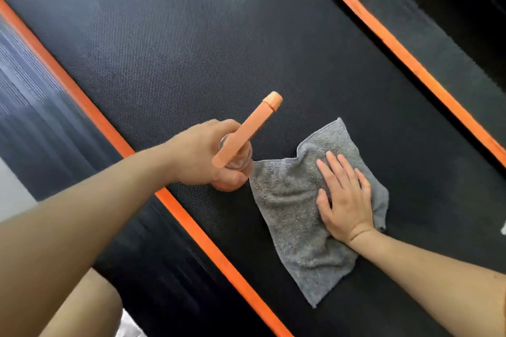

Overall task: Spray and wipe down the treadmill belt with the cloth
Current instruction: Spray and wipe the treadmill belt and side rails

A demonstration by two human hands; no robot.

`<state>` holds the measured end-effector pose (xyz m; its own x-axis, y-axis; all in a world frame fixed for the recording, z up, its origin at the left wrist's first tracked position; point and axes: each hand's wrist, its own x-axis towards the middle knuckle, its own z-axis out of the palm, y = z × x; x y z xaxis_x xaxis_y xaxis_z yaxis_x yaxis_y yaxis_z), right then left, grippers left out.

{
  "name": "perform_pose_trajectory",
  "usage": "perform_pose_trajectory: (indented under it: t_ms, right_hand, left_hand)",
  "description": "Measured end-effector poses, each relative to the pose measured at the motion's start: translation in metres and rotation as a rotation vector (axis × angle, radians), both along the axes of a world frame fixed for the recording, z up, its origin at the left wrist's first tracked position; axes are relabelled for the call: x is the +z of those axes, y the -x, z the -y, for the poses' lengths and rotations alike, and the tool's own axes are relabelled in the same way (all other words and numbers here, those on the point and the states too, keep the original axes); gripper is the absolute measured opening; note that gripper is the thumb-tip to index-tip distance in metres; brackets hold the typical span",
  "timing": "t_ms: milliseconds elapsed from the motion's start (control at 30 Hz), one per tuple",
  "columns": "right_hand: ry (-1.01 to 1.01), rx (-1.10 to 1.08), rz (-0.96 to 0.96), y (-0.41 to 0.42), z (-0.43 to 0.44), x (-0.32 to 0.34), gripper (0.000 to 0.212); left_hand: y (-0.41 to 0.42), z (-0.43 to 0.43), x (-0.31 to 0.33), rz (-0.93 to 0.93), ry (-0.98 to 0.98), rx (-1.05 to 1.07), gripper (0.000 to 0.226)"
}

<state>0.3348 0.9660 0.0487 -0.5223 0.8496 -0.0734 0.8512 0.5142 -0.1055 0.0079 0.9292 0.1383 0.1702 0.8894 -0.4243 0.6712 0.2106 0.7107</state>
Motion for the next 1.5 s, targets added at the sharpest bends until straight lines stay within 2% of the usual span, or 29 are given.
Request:
perform_pose_trajectory:
  t_ms: [133,200,300,367,400,467,534,634,667,767,801,1001,1068,1134,1201,1268,1368,1435,1502]
  right_hand:
    - [0.014,0.0,-0.013,0.0,0.0,0.001,0.061]
    - [0.007,-0.022,-0.034,-0.003,0.002,-0.002,0.061]
    - [-0.009,0.006,-0.049,0.001,-0.002,-0.003,0.06]
    - [0.0,-0.014,0.0,0.001,0.001,-0.002,0.062]
    - [0.026,-0.018,0.032,0.003,0.005,-0.001,0.063]
    - [0.06,-0.025,0.032,0.004,0.025,0.001,0.065]
    - [0.083,0.052,0.045,0.016,0.061,-0.002,0.066]
    - [0.088,0.289,0.005,0.017,0.113,-0.006,0.064]
    - [0.101,0.353,-0.006,0.012,0.119,-0.006,0.064]
    - [0.119,0.474,0.005,-0.024,0.113,-0.004,0.059]
    - [0.121,0.477,0.02,-0.043,0.106,-0.005,0.058]
    - [0.178,0.003,0.161,-0.172,0.046,0.008,0.071]
    - [0.185,-0.201,0.124,-0.161,0.038,0.005,0.077]
    - [0.119,-0.293,0.076,-0.118,0.052,0.001,0.077]
    - [0.063,-0.124,0.018,-0.069,0.087,-0.005,0.071]
    - [0.131,0.144,0.013,-0.038,0.13,-0.002,0.069]
    - [0.219,0.38,-0.01,-0.042,0.132,0.007,0.067]
    - [0.192,0.397,0.032,-0.077,0.096,0.003,0.066]
    - [0.147,0.179,0.083,-0.128,0.044,0.002,0.071]
  left_hand:
    - [-0.001,0.007,0.002,0.048,0.043,0.135,0.085]
    - [-0.008,0.009,0.003,0.138,0.064,0.19,0.087]
    - [-0.029,0.027,0.001,0.22,-0.099,0.41,0.08]
    - [-0.05,0.041,-0.004,0.101,-0.071,0.617,0.067]
    - [-0.061,0.055,-0.003,-0.105,0.022,0.654,0.057]
    - [-0.091,0.09,-0.003,-0.508,0.2,0.551,0.035]
    - [-0.121,0.11,-0.001,-0.675,0.194,0.391,0.025]
    - [-0.157,0.117,-0.006,-0.597,-0.173,0.096,0.011]
    - [-0.165,0.117,-0.007,-0.545,-0.201,0.013,0.011]
    - [-0.183,0.123,-0.012,-0.461,0.067,-0.127,0.042]
    - [-0.186,0.125,-0.013,-0.47,0.099,-0.163,0.048]
    - [-0.223,0.12,-0.006,-0.581,0.094,-0.476,0.056]
    - [-0.229,0.119,-0.007,-0.618,0.072,-0.487,0.059]
    - [-0.227,0.114,-0.007,-0.647,0.01,-0.371,0.061]
    - [-0.216,0.112,-0.004,-0.681,-0.03,-0.214,0.058]
    - [-0.202,0.113,-0.003,-0.693,-0.072,-0.119,0.052]
    - [-0.181,0.12,-0.003,-0.7,-0.123,-0.131,0.054]
    - [-0.179,0.124,-0.002,-0.662,-0.079,-0.155,0.061]
    - [-0.183,0.124,-0.001,-0.632,-0.026,-0.168,0.047]
